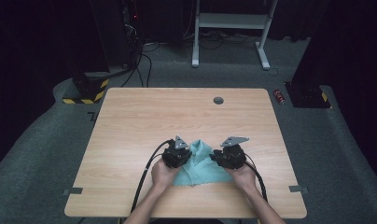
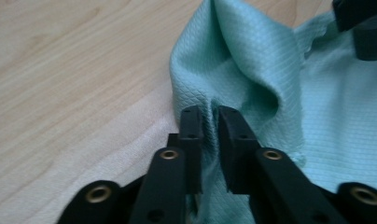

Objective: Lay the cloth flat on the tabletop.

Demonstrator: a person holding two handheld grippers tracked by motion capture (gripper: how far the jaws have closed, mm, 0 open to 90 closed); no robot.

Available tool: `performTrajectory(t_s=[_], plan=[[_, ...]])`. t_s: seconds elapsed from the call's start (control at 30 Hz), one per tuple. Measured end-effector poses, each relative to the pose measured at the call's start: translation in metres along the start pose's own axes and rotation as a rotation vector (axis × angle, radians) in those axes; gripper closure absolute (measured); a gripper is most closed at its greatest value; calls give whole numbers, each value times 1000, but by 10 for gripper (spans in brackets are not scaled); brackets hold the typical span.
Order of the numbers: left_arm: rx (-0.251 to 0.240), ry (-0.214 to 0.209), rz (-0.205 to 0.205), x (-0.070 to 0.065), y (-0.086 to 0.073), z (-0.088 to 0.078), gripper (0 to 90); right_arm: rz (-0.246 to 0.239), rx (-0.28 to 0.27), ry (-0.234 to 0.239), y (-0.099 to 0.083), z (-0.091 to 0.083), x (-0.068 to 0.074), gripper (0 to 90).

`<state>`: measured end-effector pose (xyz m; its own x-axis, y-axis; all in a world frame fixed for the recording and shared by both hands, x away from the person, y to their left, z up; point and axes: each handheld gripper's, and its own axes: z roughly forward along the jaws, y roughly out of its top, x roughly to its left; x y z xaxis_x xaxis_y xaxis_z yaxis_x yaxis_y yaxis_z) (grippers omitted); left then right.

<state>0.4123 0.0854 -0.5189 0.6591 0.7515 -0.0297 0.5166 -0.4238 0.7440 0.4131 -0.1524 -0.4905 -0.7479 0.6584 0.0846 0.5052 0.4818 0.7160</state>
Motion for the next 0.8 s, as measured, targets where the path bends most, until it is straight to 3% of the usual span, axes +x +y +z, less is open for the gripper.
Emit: performTrajectory(t_s=[0.07, 0.13, 0.27, 0.3, 0.4, 0.57, 0.8], plan=[[-14, 8, -5, -1, -1, 1, 668, -23, 3, -10, 4, 2, 8, 596], [-38, 55, 17, -3, -6, 3, 553, -36, 15, -22, 6, 5, 13, 546], [-29, 64, -33, 1, -6, 3, 433, -56, 70, -47, 9, 19, 21, 503], [-30, 69, -33, 1, -6, 3, 416, -60, 92, -55, 9, 23, 23, 519], [-30, 76, -33, 1, -6, 4, 403, -81, 129, -61, 10, 32, 27, 702], [-28, 75, -39, 1, -6, 4, 388, -87, 135, -60, 15, 31, 27, 886], [-28, 75, -40, 2, -6, 4, 385, -114, 98, -107, 31, 19, 28, 898]])
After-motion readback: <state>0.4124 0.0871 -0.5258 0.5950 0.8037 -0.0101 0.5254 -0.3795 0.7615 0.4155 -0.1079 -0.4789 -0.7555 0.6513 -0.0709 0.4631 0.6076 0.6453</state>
